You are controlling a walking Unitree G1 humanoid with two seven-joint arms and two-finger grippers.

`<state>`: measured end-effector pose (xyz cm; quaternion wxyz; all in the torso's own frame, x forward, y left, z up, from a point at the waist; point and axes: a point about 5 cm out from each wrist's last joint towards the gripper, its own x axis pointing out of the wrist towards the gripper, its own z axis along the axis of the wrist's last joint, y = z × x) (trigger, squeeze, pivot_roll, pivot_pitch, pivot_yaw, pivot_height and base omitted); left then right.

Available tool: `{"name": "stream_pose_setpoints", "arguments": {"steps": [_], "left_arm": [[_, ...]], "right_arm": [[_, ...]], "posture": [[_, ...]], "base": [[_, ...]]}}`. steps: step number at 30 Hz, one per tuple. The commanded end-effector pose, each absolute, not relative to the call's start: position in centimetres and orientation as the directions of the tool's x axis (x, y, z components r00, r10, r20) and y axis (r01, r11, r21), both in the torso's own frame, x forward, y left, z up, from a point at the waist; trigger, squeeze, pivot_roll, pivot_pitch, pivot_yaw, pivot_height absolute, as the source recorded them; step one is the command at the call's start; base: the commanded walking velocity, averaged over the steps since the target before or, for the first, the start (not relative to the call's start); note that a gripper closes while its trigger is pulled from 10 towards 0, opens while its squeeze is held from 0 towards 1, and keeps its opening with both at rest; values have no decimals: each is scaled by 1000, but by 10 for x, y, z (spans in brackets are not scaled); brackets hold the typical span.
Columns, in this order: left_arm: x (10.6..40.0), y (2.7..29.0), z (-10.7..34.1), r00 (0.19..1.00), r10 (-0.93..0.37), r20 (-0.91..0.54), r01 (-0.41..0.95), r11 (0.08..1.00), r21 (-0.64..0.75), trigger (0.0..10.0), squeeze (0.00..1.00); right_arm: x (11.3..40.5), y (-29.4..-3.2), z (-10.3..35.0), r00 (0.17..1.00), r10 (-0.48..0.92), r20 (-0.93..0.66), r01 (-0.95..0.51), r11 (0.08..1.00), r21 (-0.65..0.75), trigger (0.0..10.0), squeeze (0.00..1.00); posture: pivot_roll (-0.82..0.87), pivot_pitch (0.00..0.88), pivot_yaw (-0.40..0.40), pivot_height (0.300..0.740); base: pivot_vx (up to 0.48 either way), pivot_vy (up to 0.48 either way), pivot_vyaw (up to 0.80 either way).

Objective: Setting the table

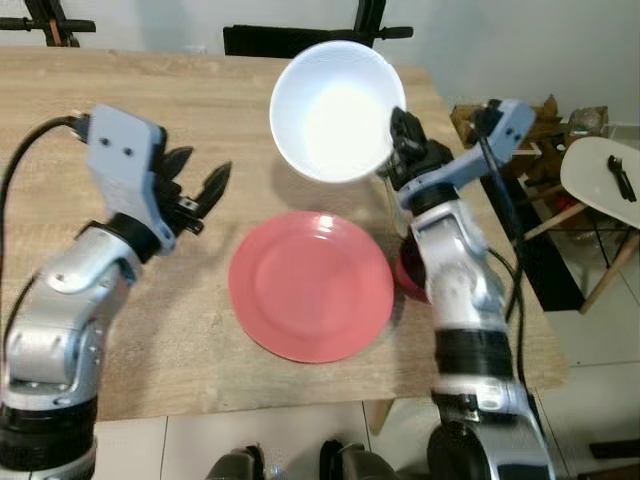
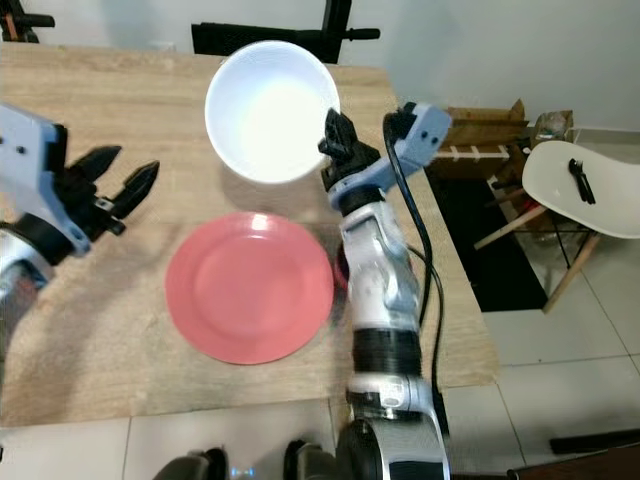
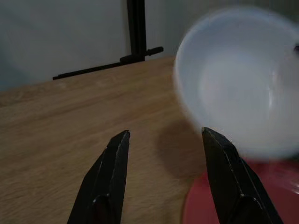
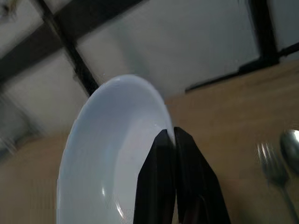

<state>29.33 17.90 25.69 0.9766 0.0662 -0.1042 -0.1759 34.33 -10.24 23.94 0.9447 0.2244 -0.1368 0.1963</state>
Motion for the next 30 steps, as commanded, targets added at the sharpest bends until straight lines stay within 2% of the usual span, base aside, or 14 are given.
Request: {"name": "stream_pose_setpoints", "arguments": {"steps": [1, 5, 8, 12, 13, 15, 16, 24, 25, 26, 27, 30], "left_arm": [[296, 180, 257, 921, -346, 176, 320, 934, 159, 10000, 0], [297, 185, 259, 924, -337, 182, 310, 937, 163, 10000, 0], [299, 189, 261, 927, -326, 186, 294, 939, 179, 10000, 0], [300, 191, 264, 928, -319, 195, 283, 940, 190, 10000, 0], [300, 191, 264, 927, -318, 197, 282, 940, 193, 10000, 0], [300, 191, 265, 927, -318, 198, 281, 940, 194, 10000, 0], [300, 191, 265, 927, -319, 197, 281, 939, 198, 10000, 0], [302, 185, 263, 923, -336, 186, 298, 933, 203, 10000, 0], [302, 184, 263, 923, -337, 186, 300, 932, 202, 10000, 0], [303, 184, 263, 922, -339, 186, 301, 932, 202, 10000, 0], [303, 183, 263, 922, -341, 186, 304, 931, 202, 10000, 0], [303, 182, 263, 920, -345, 186, 308, 930, 201, 10000, 0]], "right_arm": [[334, -100, 236, 881, 375, 288, -457, 832, 315, 10000, 0], [325, -111, 231, 882, 407, 238, -468, 816, 339, 10000, 0], [306, -123, 216, 852, 516, 93, -518, 803, 294, 10000, 0], [300, -124, 201, 840, 543, 6, -524, 808, 271, 10000, 0], [298, -122, 198, 836, 549, -15, -525, 806, 274, 10000, 337], [298, -121, 196, 832, 553, -25, -526, 804, 276, 10000, 337], [296, -116, 194, 820, 570, -38, -535, 789, 301, 10000, 1000], [293, -111, 193, 808, 587, -45, -525, 753, 398, 10000, 1000], [293, -113, 193, 811, 583, -48, -521, 757, 395, 10000, 404], [293, -114, 193, 813, 580, -52, -518, 760, 392, 10000, 404], [292, -118, 193, 815, 575, -67, -511, 769, 383, 10000, 0], [288, -125, 192, 808, 579, -112, -513, 784, 351, 10000, 0]], "posture": [[38, 53, -23, 740], [31, 55, -33, 740], [23, 61, -45, 740], [22, 66, -52, 740], [27, 69, -54, 740], [27, 69, -54, 740], [30, 74, -52, 740], [26, 85, -45, 740], [26, 85, -45, 740], [26, 85, -45, 740], [17, 90, -44, 740], [17, 90, -44, 740]], "base": [[0, 0, 0], [0, 0, 0], [0, 0, 0], [0, 0, 0], [0, 0, 0], [0, 0, 0], [0, 0, 0], [0, 0, 0], [0, 0, 0], [0, 0, 0], [0, 0, 0], [0, 0, 0]]}}
